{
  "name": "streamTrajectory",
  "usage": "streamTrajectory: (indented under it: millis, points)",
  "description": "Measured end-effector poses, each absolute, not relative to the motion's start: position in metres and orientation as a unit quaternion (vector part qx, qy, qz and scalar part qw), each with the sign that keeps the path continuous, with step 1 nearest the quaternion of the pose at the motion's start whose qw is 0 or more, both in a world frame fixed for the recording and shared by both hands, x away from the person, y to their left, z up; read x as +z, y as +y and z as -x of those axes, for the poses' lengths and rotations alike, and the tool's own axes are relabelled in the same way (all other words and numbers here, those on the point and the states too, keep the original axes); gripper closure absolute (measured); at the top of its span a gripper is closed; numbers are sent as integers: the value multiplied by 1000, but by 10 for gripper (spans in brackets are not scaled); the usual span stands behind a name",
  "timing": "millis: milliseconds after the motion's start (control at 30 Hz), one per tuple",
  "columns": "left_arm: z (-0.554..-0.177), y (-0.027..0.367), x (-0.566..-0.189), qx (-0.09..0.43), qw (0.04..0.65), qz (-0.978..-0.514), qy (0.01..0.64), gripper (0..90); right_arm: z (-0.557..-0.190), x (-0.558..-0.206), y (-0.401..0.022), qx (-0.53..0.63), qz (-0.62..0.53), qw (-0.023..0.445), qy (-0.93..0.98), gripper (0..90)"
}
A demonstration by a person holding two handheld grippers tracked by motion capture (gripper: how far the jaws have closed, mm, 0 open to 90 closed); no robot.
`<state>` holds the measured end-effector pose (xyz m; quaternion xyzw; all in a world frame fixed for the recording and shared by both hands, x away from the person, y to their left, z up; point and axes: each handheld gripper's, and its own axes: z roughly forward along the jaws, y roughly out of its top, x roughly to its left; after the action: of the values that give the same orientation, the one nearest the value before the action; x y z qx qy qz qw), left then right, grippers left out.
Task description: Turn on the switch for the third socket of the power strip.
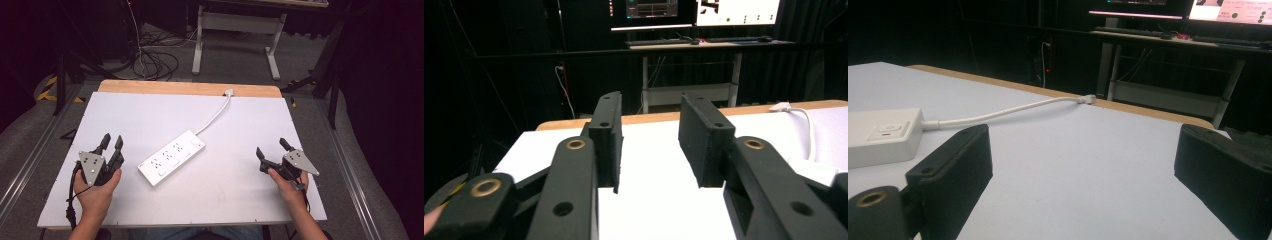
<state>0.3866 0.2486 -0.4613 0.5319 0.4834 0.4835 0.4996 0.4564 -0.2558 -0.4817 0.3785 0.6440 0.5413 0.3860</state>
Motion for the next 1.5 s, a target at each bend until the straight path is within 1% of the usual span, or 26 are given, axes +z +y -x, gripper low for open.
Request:
streamTrajectory:
  millis: [467,600,633,733,867,900,933,1067,1367,1500]
  points:
    - [-387,250,-461,484,500,-534,481,676,-456,-482,-256,541,-380,385,644,89]
    - [-386,251,-461,479,503,-535,481,730,-457,-482,-256,542,-380,384,644,90]
    - [-386,251,-461,479,504,-534,481,730,-457,-482,-256,542,-380,384,644,90]
    - [-386,251,-460,476,507,-536,480,776,-456,-482,-256,542,-380,385,644,90]
    - [-386,251,-460,476,507,-539,475,806,-456,-482,-256,542,-380,384,644,90]
    - [-386,250,-460,477,506,-539,475,832,-456,-482,-256,542,-380,384,644,92]
    - [-385,251,-460,481,502,-538,477,832,-456,-482,-256,542,-380,384,644,92]
    - [-385,253,-459,486,501,-532,479,897,-456,-482,-256,542,-378,384,644,99]
    - [-383,250,-457,481,505,-549,461,899,-456,-482,-256,543,-378,382,645,98]
    - [-381,246,-455,476,499,-566,452,899,-456,-482,-256,544,-378,381,645,96]
